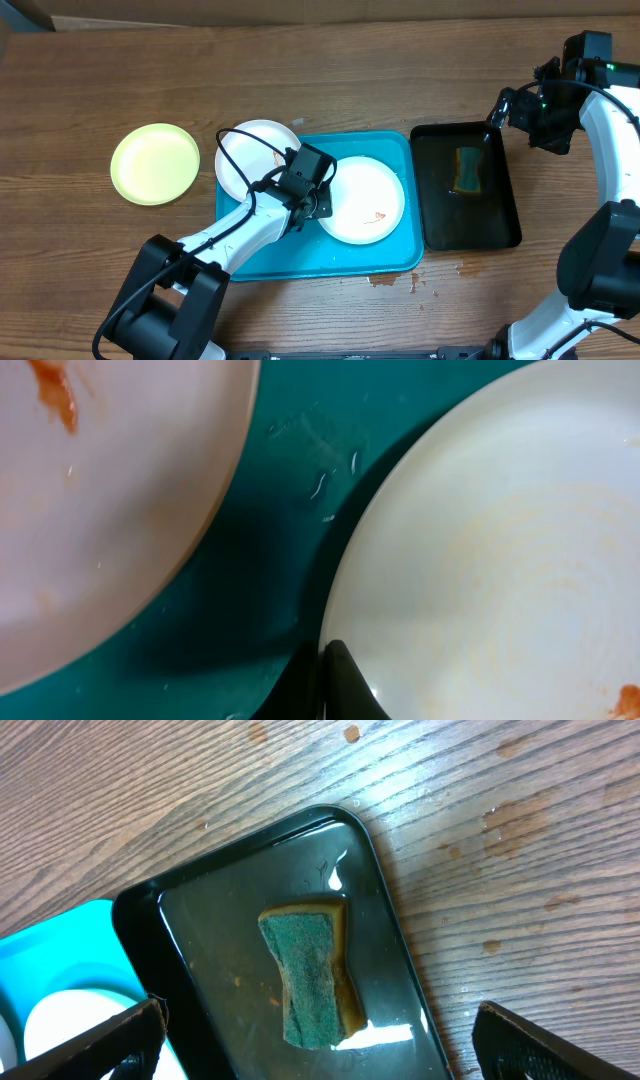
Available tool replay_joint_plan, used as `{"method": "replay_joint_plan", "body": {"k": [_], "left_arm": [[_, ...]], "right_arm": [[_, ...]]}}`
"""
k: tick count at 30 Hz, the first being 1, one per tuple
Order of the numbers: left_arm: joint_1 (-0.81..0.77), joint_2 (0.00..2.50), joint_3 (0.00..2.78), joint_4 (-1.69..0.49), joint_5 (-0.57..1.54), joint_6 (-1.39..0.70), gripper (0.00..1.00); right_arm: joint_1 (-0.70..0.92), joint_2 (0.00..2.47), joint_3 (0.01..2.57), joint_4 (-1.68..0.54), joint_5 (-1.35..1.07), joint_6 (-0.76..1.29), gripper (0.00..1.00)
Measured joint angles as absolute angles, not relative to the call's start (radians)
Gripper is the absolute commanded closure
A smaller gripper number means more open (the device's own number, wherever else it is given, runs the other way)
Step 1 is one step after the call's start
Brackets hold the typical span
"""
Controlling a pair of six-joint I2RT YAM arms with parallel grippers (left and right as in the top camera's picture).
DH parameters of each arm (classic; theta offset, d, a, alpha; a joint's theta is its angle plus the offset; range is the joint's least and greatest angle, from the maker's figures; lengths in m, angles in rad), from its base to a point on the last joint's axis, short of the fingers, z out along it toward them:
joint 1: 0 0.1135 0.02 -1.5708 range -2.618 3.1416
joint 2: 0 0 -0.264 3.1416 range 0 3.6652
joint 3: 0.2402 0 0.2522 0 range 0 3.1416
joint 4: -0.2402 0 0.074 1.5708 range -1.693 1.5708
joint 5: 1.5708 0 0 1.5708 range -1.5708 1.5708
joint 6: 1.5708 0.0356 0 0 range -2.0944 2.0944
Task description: Clean dirty plates on tray and stack at the side
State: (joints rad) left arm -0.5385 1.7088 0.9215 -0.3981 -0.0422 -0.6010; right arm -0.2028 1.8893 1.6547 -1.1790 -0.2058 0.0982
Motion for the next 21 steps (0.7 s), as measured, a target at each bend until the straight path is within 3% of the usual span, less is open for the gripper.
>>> {"method": "replay_joint_plan", "body": {"k": [3, 4, 5, 6, 7, 11, 13, 14, 15, 21], "left_arm": [[-0.538, 1.708, 0.934, -0.462, -0.042, -0.652, 0.96], [-0.538, 1.707, 0.936, -0.478, -0.038, -0.675, 0.90], [-0.538, 1.707, 0.936, -0.483, -0.031, -0.686, 0.80], [-0.538, 1.707, 0.936, -0.488, -0.021, -0.700, 0.58], [-0.537, 1.707, 0.936, -0.494, -0.010, -0.710, 0.48], [-0.537, 1.708, 0.936, -0.459, 0.007, -0.723, 0.55], [-0.535, 1.708, 0.936, -0.405, 0.008, -0.695, 0.67], [-0.533, 1.708, 0.936, -0.387, 0.009, -0.677, 0.85], [-0.528, 1.708, 0.935, -0.352, 0.010, -0.640, 0.96], [-0.521, 1.708, 0.937, -0.399, 0.011, -0.607, 0.96]], "right_arm": [[-0.203, 1.889, 1.655, -1.178, -0.206, 0.098, 0.00], [-0.203, 1.889, 1.655, -1.179, -0.206, 0.098, 0.00], [-0.203, 1.889, 1.655, -1.179, -0.206, 0.098, 0.00], [-0.203, 1.889, 1.655, -1.179, -0.206, 0.098, 0.00], [-0.203, 1.889, 1.655, -1.179, -0.206, 0.098, 0.00], [-0.203, 1.889, 1.655, -1.179, -0.206, 0.098, 0.00], [-0.203, 1.889, 1.655, -1.179, -0.206, 0.098, 0.00], [-0.203, 1.889, 1.655, -1.179, -0.206, 0.098, 0.00], [-0.203, 1.889, 1.655, -1.179, -0.206, 0.098, 0.00], [-0.203, 1.889, 1.655, -1.179, -0.205, 0.098, 0.00]]}}
